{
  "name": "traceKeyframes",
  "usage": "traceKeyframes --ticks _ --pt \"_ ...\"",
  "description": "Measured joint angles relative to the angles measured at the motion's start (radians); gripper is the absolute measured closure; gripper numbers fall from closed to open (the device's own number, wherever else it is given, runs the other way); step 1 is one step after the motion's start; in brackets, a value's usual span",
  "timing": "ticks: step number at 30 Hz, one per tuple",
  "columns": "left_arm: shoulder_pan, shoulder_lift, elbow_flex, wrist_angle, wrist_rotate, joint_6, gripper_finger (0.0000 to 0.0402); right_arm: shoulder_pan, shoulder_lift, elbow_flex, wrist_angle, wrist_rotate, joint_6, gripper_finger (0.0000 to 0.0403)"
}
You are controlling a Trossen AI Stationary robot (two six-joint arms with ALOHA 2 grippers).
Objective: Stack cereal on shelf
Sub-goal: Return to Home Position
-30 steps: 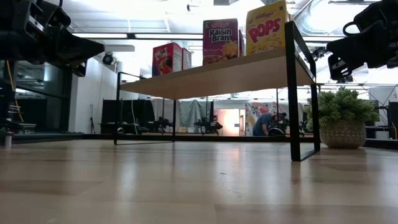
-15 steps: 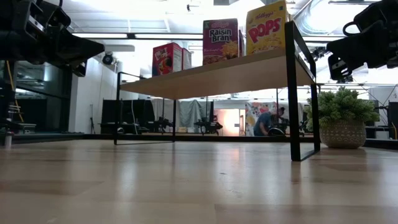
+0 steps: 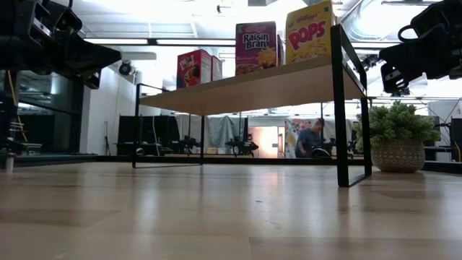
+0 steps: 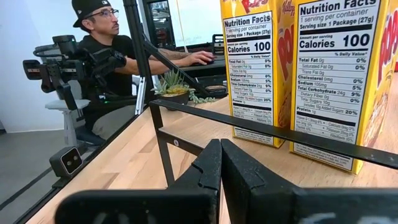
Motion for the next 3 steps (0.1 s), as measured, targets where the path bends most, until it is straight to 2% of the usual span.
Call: traceKeyframes --ticks 3 --pt "0.0 0.0 0.0 0.0 0.0 0.0 0.0401 0.0 0.0 0.0 0.0 0.0 0.002 0.0402"
